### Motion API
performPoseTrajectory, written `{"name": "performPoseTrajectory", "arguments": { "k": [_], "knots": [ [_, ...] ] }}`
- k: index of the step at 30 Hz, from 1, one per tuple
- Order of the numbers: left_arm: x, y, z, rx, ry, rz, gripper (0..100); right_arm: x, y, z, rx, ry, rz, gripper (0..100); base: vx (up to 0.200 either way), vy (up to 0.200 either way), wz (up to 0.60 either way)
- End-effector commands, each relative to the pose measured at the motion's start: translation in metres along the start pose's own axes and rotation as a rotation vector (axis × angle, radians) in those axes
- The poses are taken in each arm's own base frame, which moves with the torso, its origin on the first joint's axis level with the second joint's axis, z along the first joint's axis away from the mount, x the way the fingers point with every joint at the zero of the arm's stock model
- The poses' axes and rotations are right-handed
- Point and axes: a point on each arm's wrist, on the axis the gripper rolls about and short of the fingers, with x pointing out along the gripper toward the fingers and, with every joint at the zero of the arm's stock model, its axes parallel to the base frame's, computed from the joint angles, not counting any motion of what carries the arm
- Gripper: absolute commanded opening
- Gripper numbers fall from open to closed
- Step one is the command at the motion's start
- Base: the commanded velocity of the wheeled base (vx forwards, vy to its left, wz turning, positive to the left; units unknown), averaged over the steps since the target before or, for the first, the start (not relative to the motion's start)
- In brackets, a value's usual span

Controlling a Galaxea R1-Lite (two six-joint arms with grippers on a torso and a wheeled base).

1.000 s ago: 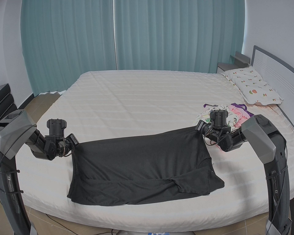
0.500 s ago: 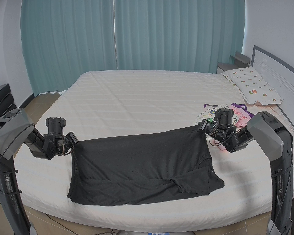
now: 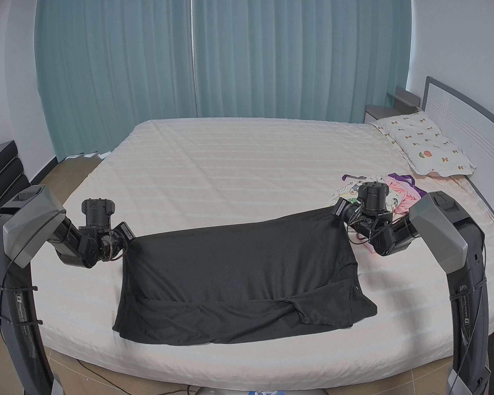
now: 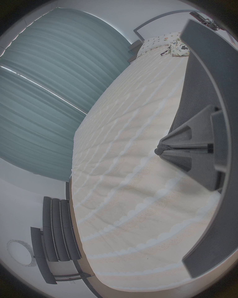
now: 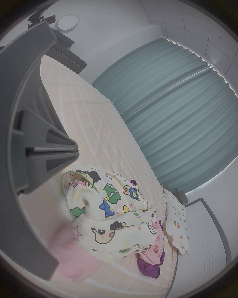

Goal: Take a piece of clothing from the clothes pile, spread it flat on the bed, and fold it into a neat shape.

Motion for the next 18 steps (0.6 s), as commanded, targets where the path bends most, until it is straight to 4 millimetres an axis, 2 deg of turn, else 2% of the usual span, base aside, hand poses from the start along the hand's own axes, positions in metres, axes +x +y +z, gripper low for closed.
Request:
{"name": "performPoseTrajectory", "arguments": {
  "k": [1,5,7,9,11,18],
  "knots": [
    [-0.012,0.001,0.0,0.002,0.006,0.002,0,-0.019,0.003,0.009,0.001,0.014,-0.005,0,0.0,0.0,0.0],
    [-0.024,0.004,0.0,0.005,0.013,0.005,0,-0.033,-0.002,0.01,0.001,0.042,-0.027,0,0.0,0.0,0.0],
    [-0.024,0.004,-0.001,0.005,0.014,0.006,0,-0.033,-0.002,0.009,0.001,0.043,-0.028,0,0.0,0.0,0.0],
    [-0.037,0.009,-0.005,0.009,0.035,0.016,0,-0.041,-0.009,-0.003,-0.005,0.089,-0.05,0,0.0,0.0,0.0],
    [-0.039,0.011,-0.007,0.012,0.043,0.021,0,-0.044,-0.01,-0.006,-0.007,0.092,-0.051,0,0.0,0.0,0.0],
    [-0.047,0.026,-0.027,0.022,0.114,0.071,0,-0.066,-0.027,-0.036,-0.042,0.155,-0.052,0,0.0,0.0,0.0]
  ]
}}
